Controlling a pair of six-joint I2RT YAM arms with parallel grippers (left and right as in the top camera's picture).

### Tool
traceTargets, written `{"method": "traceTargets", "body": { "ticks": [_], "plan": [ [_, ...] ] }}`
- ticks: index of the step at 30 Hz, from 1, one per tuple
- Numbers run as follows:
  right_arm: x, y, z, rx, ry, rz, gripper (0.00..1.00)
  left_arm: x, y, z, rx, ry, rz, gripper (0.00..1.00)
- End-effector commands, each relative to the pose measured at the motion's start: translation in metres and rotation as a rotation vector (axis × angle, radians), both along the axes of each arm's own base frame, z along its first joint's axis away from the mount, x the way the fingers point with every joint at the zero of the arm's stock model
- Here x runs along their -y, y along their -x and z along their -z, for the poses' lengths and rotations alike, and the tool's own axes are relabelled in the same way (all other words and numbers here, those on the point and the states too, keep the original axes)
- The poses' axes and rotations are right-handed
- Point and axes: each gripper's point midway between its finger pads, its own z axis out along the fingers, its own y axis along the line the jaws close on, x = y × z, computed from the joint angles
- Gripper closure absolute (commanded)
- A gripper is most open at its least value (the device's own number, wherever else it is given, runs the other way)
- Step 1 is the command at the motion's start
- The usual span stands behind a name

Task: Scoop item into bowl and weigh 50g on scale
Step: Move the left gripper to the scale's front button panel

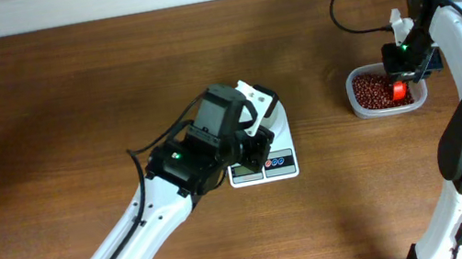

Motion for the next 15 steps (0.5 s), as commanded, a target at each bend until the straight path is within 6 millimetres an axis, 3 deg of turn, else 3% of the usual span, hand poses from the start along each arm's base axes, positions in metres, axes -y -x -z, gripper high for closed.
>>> {"method": "traceTargets", "body": {
  "ticks": [1, 4, 9, 12, 15],
  "plan": [
    [-0.001, 0.000, 0.004, -0.009, 0.004, -0.003, 0.87, 0.000, -0.008, 0.017, 0.060, -0.123, 0.046, 1.00],
    [-0.001, 0.000, 0.004, -0.009, 0.004, -0.003, 0.96, 0.017, -0.003, 0.041, 0.037, -0.162, 0.109, 1.00],
    [-0.001, -0.001, 0.004, -0.004, 0.005, -0.004, 0.96, 0.034, 0.002, 0.060, 0.079, -0.241, 0.184, 1.00],
    [-0.001, -0.003, 0.004, 0.003, 0.006, -0.003, 0.87, 0.037, 0.000, 0.066, 0.116, -0.290, 0.171, 1.00],
    [-0.001, -0.005, 0.004, 0.013, 0.008, -0.003, 0.84, 0.042, -0.001, 0.071, 0.133, -0.304, 0.200, 1.00]
  ]
}}
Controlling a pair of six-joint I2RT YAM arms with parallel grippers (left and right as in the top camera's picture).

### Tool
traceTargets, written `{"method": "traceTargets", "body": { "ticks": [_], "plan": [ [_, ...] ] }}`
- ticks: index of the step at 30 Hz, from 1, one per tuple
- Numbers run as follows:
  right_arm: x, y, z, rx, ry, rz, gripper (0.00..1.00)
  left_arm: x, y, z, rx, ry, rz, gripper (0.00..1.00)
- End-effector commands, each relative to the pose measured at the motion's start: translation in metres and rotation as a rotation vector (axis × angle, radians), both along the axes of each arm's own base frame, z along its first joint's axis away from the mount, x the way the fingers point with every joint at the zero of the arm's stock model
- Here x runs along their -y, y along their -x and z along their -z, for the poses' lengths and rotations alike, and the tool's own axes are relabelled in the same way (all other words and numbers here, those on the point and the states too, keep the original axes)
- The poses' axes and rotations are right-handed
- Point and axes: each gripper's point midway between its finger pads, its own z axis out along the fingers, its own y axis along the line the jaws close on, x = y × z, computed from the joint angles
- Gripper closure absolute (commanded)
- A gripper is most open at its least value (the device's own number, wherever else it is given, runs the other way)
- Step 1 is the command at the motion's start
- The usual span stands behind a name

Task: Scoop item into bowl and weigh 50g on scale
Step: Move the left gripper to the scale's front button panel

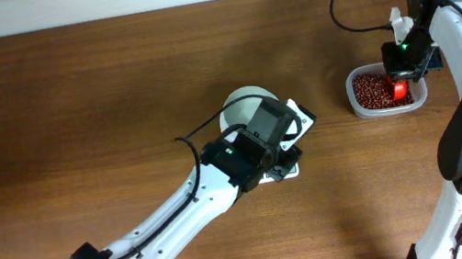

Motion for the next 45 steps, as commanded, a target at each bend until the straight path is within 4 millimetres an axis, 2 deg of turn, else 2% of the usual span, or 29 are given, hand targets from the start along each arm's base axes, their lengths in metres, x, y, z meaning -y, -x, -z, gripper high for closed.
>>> {"method": "traceTargets", "body": {
  "ticks": [1, 4, 5, 6, 12, 16, 18, 20, 23, 27, 29, 33, 36, 39, 42, 45],
  "plan": [
    [-0.001, -0.001, 0.004, -0.004, 0.005, 0.002, 0.81, 0.004, -0.007, 0.008, 0.033, -0.043, 0.023, 1.00],
    [-0.001, -0.002, 0.004, -0.001, 0.005, 0.002, 0.69, 0.004, -0.007, 0.014, 0.032, -0.062, 0.042, 1.00],
    [-0.001, -0.002, 0.004, -0.001, 0.005, 0.002, 0.49, 0.004, -0.007, 0.014, 0.032, -0.062, 0.042, 1.00],
    [-0.001, -0.002, 0.004, -0.001, 0.005, 0.002, 0.02, 0.004, -0.007, 0.014, 0.032, -0.061, 0.042, 1.00],
    [-0.001, -0.002, 0.004, -0.001, 0.005, 0.002, 0.01, 0.004, -0.007, 0.014, 0.032, -0.059, 0.039, 1.00],
    [-0.001, -0.002, 0.004, -0.001, 0.005, 0.002, 0.02, 0.003, -0.007, 0.010, -0.009, -0.008, -0.069, 1.00],
    [-0.001, -0.002, 0.004, -0.001, 0.005, 0.002, 0.01, -0.003, -0.009, -0.007, 0.024, 0.003, -0.100, 1.00],
    [-0.001, -0.002, 0.004, -0.001, 0.005, 0.002, 0.01, -0.011, -0.022, -0.035, 0.127, 0.024, -0.151, 1.00],
    [-0.001, -0.002, 0.004, -0.001, 0.005, 0.002, 0.01, -0.013, -0.020, -0.041, 0.130, 0.035, -0.157, 1.00],
    [-0.001, -0.002, 0.004, -0.001, 0.005, 0.002, 0.01, -0.028, -0.005, -0.023, 0.037, -0.017, -0.211, 1.00],
    [-0.001, -0.002, 0.004, -0.001, 0.005, 0.002, 0.01, -0.035, -0.007, -0.022, 0.054, -0.048, -0.228, 1.00],
    [-0.001, -0.002, 0.004, -0.001, 0.005, 0.002, 0.01, -0.032, -0.003, -0.014, 0.041, -0.058, -0.215, 1.00],
    [-0.001, -0.002, 0.004, -0.001, 0.005, 0.002, 0.01, -0.022, 0.007, 0.010, 0.017, -0.116, -0.156, 1.00],
    [-0.001, -0.002, 0.004, -0.001, 0.005, 0.002, 0.01, -0.006, 0.018, 0.043, 0.030, -0.236, 0.019, 1.00],
    [-0.001, -0.002, 0.004, -0.001, 0.005, 0.002, 0.01, -0.014, 0.014, 0.066, 0.079, -0.390, 0.127, 1.00],
    [-0.001, -0.002, 0.004, -0.001, 0.005, 0.002, 0.01, -0.011, 0.020, 0.082, 0.090, -0.466, 0.238, 1.00]
  ]
}}
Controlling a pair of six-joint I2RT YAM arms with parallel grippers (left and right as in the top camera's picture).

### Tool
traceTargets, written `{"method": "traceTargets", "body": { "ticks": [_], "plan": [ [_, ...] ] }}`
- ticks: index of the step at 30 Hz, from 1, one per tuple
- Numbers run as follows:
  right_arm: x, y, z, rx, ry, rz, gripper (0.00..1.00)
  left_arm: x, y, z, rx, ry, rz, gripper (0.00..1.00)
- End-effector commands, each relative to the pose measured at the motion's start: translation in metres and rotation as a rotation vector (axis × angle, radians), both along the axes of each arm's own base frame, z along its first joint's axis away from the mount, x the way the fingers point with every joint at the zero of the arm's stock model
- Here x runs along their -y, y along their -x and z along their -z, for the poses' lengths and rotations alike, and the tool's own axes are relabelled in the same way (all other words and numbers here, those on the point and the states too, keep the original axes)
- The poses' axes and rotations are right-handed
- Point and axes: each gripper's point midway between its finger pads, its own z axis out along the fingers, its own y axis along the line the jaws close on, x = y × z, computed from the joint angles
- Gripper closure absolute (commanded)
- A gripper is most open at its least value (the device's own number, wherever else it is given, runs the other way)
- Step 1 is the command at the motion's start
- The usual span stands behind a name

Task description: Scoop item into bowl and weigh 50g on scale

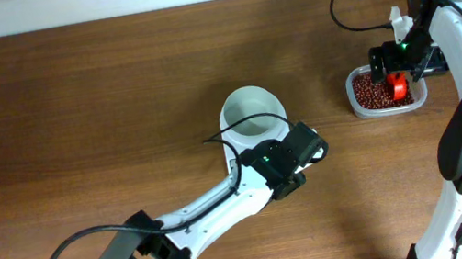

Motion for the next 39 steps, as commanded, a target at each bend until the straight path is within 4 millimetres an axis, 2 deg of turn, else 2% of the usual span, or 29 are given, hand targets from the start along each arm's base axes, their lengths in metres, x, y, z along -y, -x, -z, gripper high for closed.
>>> {"method": "traceTargets", "body": {
  "ticks": [1, 8, 14, 20, 26, 29, 34, 39],
  "plan": [
    [-0.001, 0.000, 0.004, -0.009, 0.004, 0.002, 0.01, -0.003, 0.004, 0.017, 0.019, -0.131, 0.161, 1.00],
    [-0.001, 0.000, 0.004, -0.009, 0.004, 0.002, 0.01, -0.007, 0.003, 0.024, 0.007, -0.145, 0.157, 1.00],
    [-0.001, 0.000, 0.004, -0.009, 0.004, 0.002, 0.01, -0.019, -0.001, 0.045, 0.008, -0.234, 0.145, 1.00],
    [-0.001, 0.000, 0.004, -0.009, 0.004, 0.002, 0.01, -0.026, -0.010, 0.049, 0.003, -0.233, 0.115, 1.00],
    [-0.001, 0.000, 0.004, -0.009, 0.004, 0.002, 0.01, -0.021, -0.017, 0.051, 0.021, -0.213, 0.106, 1.00],
    [-0.001, 0.000, 0.004, -0.009, 0.004, 0.002, 0.01, -0.024, -0.015, 0.067, -0.002, -0.240, 0.109, 1.00],
    [-0.001, 0.000, 0.004, -0.009, 0.004, 0.002, 0.01, -0.027, -0.013, 0.069, -0.014, -0.251, 0.110, 1.00],
    [-0.001, 0.000, 0.004, -0.009, 0.004, 0.002, 0.01, -0.021, 0.006, 0.076, -0.113, -0.209, 0.146, 1.00]
  ]
}}
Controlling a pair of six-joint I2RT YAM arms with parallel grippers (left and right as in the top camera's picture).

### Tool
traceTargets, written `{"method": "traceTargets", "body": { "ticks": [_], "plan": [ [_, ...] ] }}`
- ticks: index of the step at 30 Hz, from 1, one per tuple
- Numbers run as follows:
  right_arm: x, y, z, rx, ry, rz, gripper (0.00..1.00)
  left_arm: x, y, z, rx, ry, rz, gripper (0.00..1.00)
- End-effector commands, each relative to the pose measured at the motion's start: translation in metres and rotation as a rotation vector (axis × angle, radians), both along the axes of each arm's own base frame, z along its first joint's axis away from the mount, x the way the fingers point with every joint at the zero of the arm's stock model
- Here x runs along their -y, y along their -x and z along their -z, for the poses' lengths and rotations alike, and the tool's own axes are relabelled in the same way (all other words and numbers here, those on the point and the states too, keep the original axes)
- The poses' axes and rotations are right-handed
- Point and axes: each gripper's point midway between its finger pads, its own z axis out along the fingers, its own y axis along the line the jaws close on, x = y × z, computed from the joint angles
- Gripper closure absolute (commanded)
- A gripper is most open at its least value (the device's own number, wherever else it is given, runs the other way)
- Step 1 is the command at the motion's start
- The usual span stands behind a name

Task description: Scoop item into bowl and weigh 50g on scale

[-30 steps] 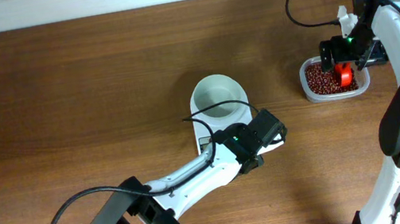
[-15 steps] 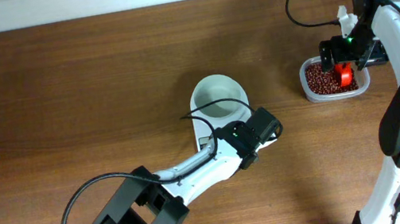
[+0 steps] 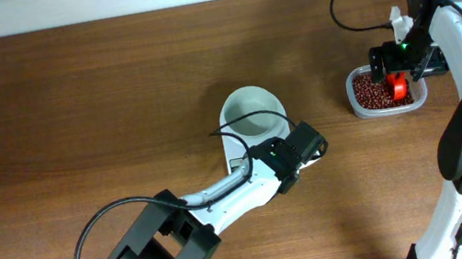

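Note:
A white bowl (image 3: 252, 115) stands on the white scale (image 3: 234, 155), which shows only at the bowl's front left. My left gripper (image 3: 305, 145) hovers at the bowl's front right, over the scale's right end; its fingers are hidden under the wrist. At the right, a clear tub of red beans (image 3: 374, 94) sits on the table. My right gripper (image 3: 398, 77) is above the tub, shut on a red scoop (image 3: 399, 88) that dips into the beans.
The left arm's links stretch from the bottom left toward the scale, with a black cable looping beside them. The right arm's base stands at the right edge, its cable arching behind the tub. Brown wooden tabletop lies all around.
The left arm's rear links have swung further right along the front, while its gripper stays at the bowl's front right. The bowl, the right gripper and the scoop are where they were.
First the left gripper was over the scale with the white bowl at its fingers. Then the bowl stood on the scale, the gripper close at its front right. Later the gripper sat further off the bowl, where it stays. The scoop shifted slightly left in the beans.

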Motion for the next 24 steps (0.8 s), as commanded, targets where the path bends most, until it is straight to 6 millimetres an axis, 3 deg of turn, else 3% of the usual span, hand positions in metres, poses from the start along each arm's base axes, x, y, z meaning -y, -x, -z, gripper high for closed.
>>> {"method": "traceTargets", "body": {
  "ticks": [1, 11, 13, 24],
  "plan": [
    [-0.001, 0.000, 0.004, -0.009, 0.004, 0.002, 0.01, -0.009, 0.028, 0.040, -0.167, -0.037, 0.035, 1.00],
    [-0.001, 0.000, 0.004, -0.009, 0.004, 0.002, 0.01, -0.015, 0.037, 0.042, -0.195, -0.077, 0.043, 1.00],
    [-0.001, 0.000, 0.004, -0.009, 0.004, 0.002, 0.01, -0.024, 0.027, 0.039, -0.151, -0.108, 0.019, 1.00],
    [-0.001, 0.000, 0.004, -0.009, 0.004, 0.002, 0.01, -0.025, 0.008, 0.038, -0.078, -0.107, -0.010, 1.00]
  ]
}}
